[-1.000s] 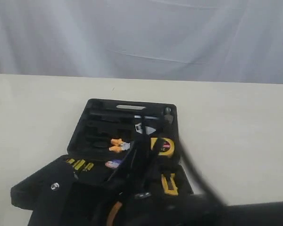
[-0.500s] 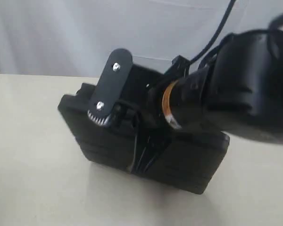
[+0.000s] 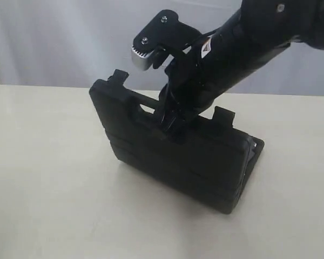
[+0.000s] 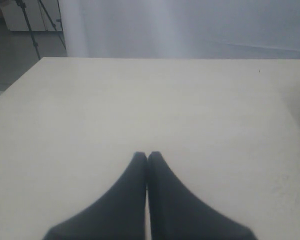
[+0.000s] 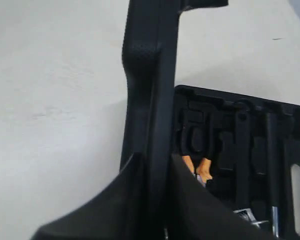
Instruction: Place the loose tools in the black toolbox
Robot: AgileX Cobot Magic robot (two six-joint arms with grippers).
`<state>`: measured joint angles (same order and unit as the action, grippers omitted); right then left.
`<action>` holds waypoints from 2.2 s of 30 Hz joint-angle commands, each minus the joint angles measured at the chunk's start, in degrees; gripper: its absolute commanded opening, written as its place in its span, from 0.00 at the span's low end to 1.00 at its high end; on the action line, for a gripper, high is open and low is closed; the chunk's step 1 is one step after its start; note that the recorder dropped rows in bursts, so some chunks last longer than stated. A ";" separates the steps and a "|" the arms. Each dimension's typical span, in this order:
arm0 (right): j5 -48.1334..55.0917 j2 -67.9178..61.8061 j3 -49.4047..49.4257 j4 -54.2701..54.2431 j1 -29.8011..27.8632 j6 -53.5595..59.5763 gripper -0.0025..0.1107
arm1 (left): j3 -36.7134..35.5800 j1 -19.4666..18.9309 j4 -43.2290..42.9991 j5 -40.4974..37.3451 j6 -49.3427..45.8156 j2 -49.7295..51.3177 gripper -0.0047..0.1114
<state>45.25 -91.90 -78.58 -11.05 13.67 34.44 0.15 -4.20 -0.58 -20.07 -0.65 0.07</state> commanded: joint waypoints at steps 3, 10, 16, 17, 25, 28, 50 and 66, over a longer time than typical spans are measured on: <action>5.01 0.13 -5.61 -11.08 -0.25 6.10 0.02 | -0.15 0.27 0.58 0.45 0.24 -0.07 0.04; 8.40 -2.01 -10.75 -12.88 -0.06 6.46 0.02 | -0.15 0.27 0.58 0.45 0.24 -0.07 0.04; 7.96 -8.59 -12.95 -14.74 -5.27 8.56 0.02 | -0.15 0.27 0.58 0.45 0.24 -0.07 0.04; 8.41 -10.22 -13.29 -16.93 -6.64 10.70 0.02 | -0.15 0.27 0.58 0.45 0.24 -0.07 0.04; 6.19 -22.80 -15.30 -23.82 -15.22 20.50 0.02 | -0.15 0.27 0.58 0.45 0.24 -0.07 0.04; 4.50 -26.91 -15.30 -23.50 -16.95 20.76 0.02 | -0.15 0.27 0.58 0.45 0.24 -0.07 0.04; -3.32 -35.54 -15.30 -12.65 -17.76 19.71 0.52 | -0.15 0.27 0.58 0.45 0.24 -0.07 0.04; 9.61 -33.46 -24.96 -13.89 -17.76 9.86 0.52 | -0.15 0.27 0.58 0.45 0.24 -0.07 0.04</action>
<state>52.16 -126.17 -101.59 -24.50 -4.11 44.97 0.15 -4.20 -0.58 -20.07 -0.65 0.07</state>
